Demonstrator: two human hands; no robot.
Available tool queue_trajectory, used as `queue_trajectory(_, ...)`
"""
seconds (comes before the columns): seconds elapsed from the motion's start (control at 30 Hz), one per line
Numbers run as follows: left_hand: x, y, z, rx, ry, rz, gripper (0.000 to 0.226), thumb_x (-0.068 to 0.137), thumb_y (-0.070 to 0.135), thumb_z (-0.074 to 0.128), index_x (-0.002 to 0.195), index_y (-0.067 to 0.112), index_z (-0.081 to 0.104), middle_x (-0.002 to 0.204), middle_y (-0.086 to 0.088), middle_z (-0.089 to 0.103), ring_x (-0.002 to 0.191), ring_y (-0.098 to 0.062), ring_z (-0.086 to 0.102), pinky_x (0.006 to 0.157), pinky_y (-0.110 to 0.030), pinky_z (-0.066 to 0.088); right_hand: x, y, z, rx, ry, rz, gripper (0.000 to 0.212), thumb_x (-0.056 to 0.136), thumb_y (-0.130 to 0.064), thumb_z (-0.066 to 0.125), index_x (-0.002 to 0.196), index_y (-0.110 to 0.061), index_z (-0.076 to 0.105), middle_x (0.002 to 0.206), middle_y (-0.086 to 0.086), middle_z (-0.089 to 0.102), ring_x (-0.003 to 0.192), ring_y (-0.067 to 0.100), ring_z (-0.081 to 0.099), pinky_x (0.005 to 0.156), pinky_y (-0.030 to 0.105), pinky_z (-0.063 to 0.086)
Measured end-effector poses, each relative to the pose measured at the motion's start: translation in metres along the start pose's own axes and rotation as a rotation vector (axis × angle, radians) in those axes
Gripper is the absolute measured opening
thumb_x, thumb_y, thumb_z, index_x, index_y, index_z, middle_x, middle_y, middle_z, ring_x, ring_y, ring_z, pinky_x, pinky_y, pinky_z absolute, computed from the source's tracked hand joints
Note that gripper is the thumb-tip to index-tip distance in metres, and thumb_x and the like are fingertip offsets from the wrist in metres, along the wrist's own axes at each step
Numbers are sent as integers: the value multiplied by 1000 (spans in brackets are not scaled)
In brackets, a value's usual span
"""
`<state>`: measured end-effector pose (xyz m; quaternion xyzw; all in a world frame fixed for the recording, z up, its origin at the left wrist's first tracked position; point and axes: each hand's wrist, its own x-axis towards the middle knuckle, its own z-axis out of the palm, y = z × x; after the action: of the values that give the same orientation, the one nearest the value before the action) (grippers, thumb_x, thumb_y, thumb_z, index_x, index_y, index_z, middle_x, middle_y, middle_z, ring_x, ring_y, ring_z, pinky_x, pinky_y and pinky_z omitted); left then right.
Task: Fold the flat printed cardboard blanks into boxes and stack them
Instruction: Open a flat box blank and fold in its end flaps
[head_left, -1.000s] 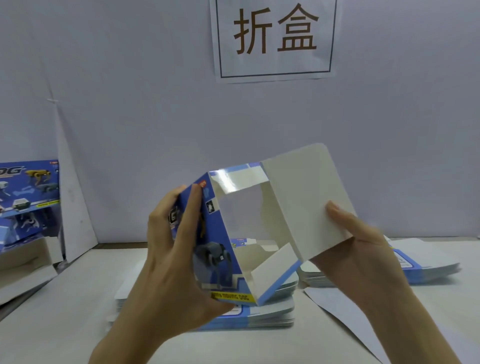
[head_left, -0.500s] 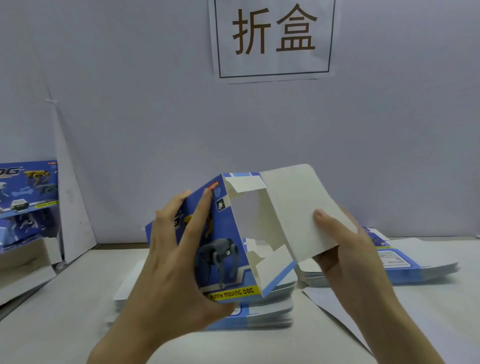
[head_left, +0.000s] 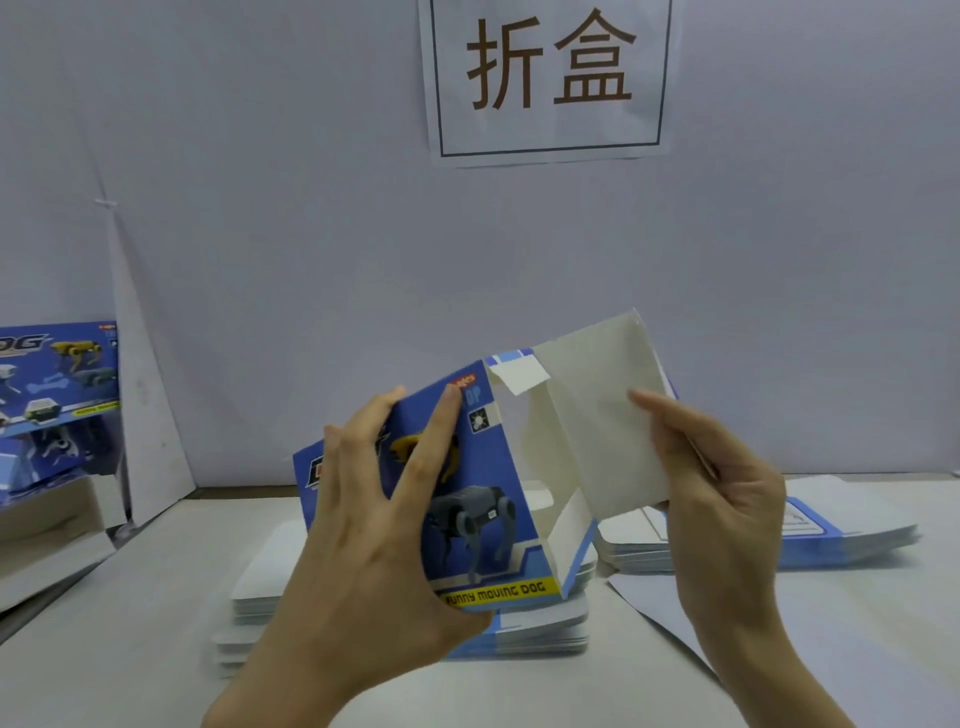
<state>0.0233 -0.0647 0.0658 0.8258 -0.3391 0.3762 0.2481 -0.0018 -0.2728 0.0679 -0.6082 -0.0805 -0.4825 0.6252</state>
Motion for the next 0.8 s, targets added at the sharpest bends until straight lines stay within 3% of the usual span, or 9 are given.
queue_trajectory(0.1,1,-3,-1,8,21,-21,122,50,56,71,150,40,4,146,-6,19,131,-30,34,93,-58,47,3,-4,0,124,-48,34,32,87,-37,62,116,-51,63,114,-18,68,96,4,64,84,39,56)
queue_trajectory(0.2,1,-5,0,21,38,-21,124,48,53,74,151,36,6,146,-9,20,131,-32,35,93,-57,47,6,-10,-2,328,-88,180,36,90,-52,46,122,-47,61,113,-13,69,92,5,67,72,23,56)
queue_trajectory(0.37,3,-1,0,70,53,-18,120,52,67,70,149,28,12,145,-11,21,132,-36,35,99,-66,37,14,-14,-8,577,-225,481,28,80,-34,52,82,-25,79,90,-2,73,84,11,69,71,29,59)
queue_trajectory(0.47,4,4,0,70,101,-14,113,51,76,66,141,22,26,141,-14,28,135,-26,28,110,-66,19,16,-8,-10,504,-271,549,24,77,-25,58,88,-21,79,94,2,74,84,14,70,71,30,60)
queue_trajectory(0.63,6,4,-4,66,126,-3,111,50,75,68,140,26,25,140,-13,27,131,-28,29,99,-70,32,20,-6,-14,371,-192,567,32,69,-25,65,97,-15,76,93,3,74,77,14,70,57,25,56)
queue_trajectory(0.73,7,4,-6,77,71,61,119,39,56,88,137,25,29,140,-8,26,130,-29,30,98,-72,32,21,-10,-15,326,-168,570,32,61,-38,69,85,-19,78,86,3,74,72,13,69,55,26,56)
queue_trajectory(0.8,12,4,-9,88,62,47,119,31,53,87,135,25,35,137,-18,33,125,-37,40,95,-74,33,20,-11,-14,280,-139,551,27,61,-37,70,82,-23,79,85,1,75,69,10,68,55,23,56)
